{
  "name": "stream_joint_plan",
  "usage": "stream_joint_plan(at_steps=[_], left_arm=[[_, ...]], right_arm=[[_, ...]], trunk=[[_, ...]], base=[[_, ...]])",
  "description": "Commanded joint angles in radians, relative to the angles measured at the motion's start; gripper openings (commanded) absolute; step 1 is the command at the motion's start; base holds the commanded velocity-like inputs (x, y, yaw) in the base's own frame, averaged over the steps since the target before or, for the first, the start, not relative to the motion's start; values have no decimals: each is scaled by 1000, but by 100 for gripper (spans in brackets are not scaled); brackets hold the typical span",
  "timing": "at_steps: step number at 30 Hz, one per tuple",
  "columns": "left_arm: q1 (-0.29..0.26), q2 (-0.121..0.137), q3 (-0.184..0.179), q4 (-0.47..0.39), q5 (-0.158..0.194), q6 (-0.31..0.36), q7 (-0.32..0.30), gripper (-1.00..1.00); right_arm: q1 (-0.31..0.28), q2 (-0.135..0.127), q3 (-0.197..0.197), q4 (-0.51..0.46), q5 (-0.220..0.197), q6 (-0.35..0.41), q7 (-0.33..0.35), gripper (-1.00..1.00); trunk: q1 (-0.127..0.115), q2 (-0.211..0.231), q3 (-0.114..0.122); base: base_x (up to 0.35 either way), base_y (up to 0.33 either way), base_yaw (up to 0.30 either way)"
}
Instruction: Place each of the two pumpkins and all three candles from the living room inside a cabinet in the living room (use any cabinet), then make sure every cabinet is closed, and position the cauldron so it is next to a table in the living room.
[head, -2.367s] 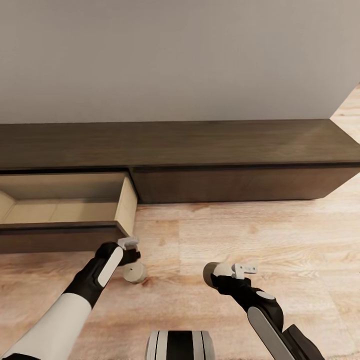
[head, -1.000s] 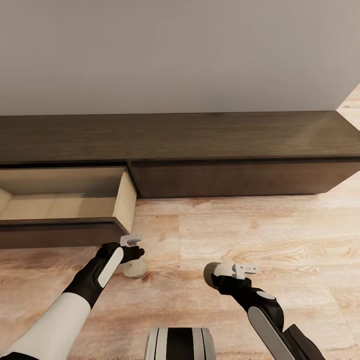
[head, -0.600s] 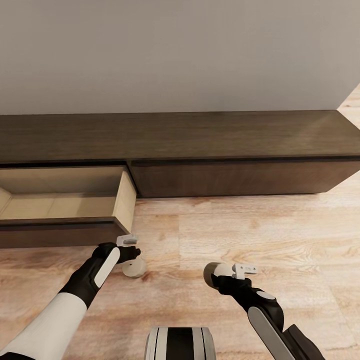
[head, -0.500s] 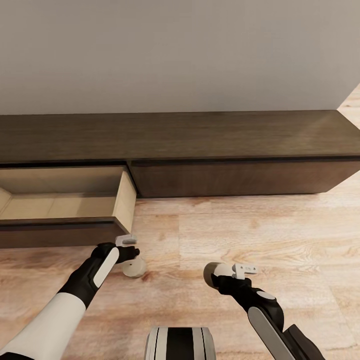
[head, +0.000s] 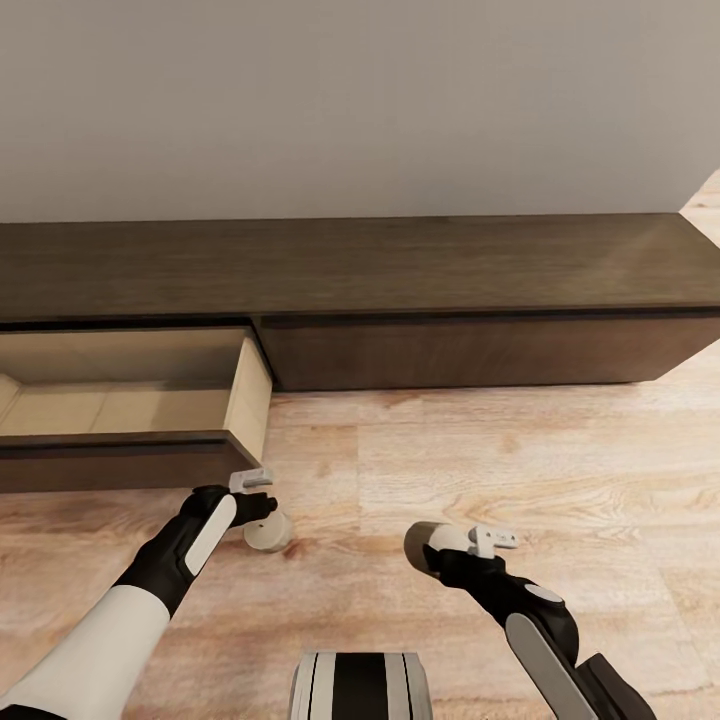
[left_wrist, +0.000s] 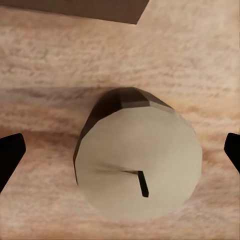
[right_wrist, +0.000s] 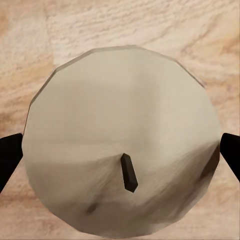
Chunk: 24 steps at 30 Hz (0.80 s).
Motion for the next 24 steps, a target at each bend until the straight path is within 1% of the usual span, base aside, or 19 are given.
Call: stream_joint_plan(at_steps=[1,3,5,6,7,8,9,10,11,12,14,16,19,24], left_arm=[[0,1,-4,-1,11,2,10,100],[0,1,-4,-1,11,2,10,100],[0,1,-5,-1,11,2,10,100],[0,0,-5,-1,11,2,10,100],[0,0,-5,-1,11,2,10,100],[0,0,-6,-1,11,2,10,100],[0,0,-6,-1,11,2,10,100],[0,0,-7,-2,11,2,10,100],[0,0,-7,-2,11,2,10,100],[1,-1,-7,-2,11,2,10,100],[1,-1,-7,-3,11,2,10,100],[1,-1,-7,-3,11,2,10,100],[1,-2,-8,-3,11,2,10,100],[1,-3,-9,-4,10,2,10,100]], right_arm=[[0,-1,-1,-1,-9,1,0,-100],[0,-1,-3,-1,-9,1,7,-100],[1,-5,-19,-2,-10,0,26,-100],[6,-8,-45,-2,-11,0,67,-100],[21,-11,-81,-2,-12,0,133,-100],[30,-12,-102,-2,-12,0,171,-100],[49,-13,-153,-2,-12,3,254,-100],[57,-14,-179,-2,-12,5,295,-100],[71,-14,-227,-2,-12,9,366,-100],[80,-14,-261,-2,-11,11,416,-100],[88,-15,-292,-2,-11,14,460,-100],[92,-15,-308,-2,-11,15,484,-100],[94,-16,-319,-2,-11,16,501,-100],[95,-16,-324,-2,-12,16,511,-100]], trunk=[[0,0,-1],[0,0,-1],[0,0,-1],[0,0,-1],[0,0,-1],[0,0,-1],[0,0,-1],[0,0,-1],[0,0,-1],[0,0,-1],[0,0,-1],[0,0,-1],[0,0,-1],[0,0,-1]], base=[[0,0,0],[0,0,0],[0,0,0],[0,0,0],[0,0,0],[0,0,0],[0,0,0],[0,0,0],[0,0,0],[0,0,0],[0,0,0],[0,0,0],[0,0,0],[0,0,0]])
